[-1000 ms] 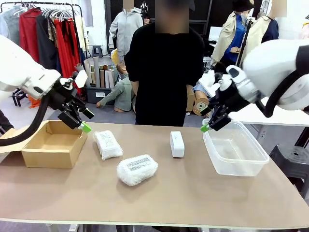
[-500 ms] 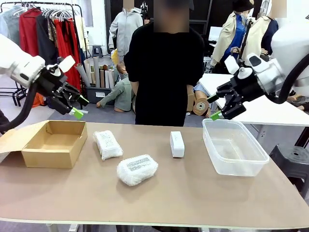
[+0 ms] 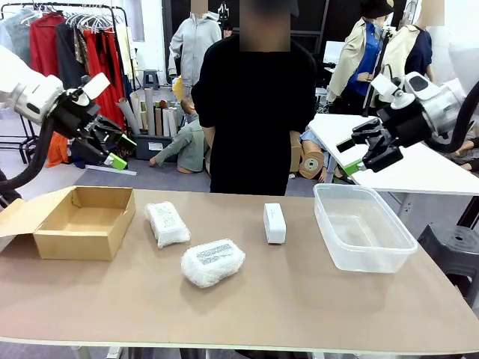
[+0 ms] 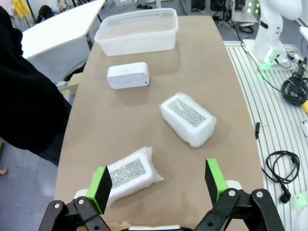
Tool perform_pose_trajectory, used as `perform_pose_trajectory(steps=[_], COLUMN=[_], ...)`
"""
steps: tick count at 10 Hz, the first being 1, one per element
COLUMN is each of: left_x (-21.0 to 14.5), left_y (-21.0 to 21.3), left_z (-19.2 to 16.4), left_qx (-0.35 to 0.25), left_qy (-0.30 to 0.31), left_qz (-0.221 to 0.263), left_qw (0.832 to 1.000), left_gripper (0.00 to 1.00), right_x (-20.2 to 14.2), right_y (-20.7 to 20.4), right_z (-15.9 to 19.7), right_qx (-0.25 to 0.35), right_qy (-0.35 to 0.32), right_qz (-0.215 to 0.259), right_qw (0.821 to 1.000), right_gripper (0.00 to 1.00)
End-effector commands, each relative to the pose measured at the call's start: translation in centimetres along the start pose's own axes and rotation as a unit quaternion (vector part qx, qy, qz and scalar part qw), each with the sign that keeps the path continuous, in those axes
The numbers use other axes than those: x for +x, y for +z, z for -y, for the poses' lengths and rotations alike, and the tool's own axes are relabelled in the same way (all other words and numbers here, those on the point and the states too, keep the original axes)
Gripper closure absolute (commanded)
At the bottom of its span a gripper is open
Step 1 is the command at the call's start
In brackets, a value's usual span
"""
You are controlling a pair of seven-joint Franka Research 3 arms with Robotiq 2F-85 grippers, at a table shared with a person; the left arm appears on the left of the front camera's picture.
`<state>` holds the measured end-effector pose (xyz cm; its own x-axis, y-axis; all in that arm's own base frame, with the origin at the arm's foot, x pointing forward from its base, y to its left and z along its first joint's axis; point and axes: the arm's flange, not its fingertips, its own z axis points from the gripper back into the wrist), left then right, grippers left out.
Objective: Separate and place wrapped and unwrapped clocks.
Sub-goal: Pick up the Digital clock indicated by the person.
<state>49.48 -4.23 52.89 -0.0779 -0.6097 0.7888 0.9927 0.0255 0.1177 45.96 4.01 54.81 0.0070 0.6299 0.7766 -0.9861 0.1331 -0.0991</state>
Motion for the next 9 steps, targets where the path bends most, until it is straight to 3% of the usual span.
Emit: perform_pose_trajectory(steps=[1,3,4,7,9], left_x=[-0.9,-1.2,-1.1,-1.5,-2.7], left_y=[0.8,0.4,0.8,0.6,1.7], left_z=[-1.3,-1.3,-1.0,-1.2,-2.4], left_qx=[0.004,0.010,0.008,0.009,0.001], left_qy=[-0.008,0.025,0.005,0.012,0.009], left_qz=[0.027,0.039,0.015,0.021,0.023], left_qw=[1.000,0.999,1.000,1.000,1.000], left_gripper=[0.00,0.00,0.00,0.00,0.00], right_x=[-0.5,-0.3,-0.9,-1.0,-2.3], right_y=[0.7,0.0,0.9,0.7,2.2], right_z=[1.2,0.9,0.7,0.8,3.5], right_qx=[0.015,0.001,0.010,0.010,0.026], right_qy=[0.005,-0.005,-0.010,-0.013,-0.004], right_qz=[0.019,-0.002,0.002,-0.005,0.016], right_qw=[1.000,1.000,1.000,1.000,1.000], right_gripper=[0.00,0.00,0.00,0.00,0.00])
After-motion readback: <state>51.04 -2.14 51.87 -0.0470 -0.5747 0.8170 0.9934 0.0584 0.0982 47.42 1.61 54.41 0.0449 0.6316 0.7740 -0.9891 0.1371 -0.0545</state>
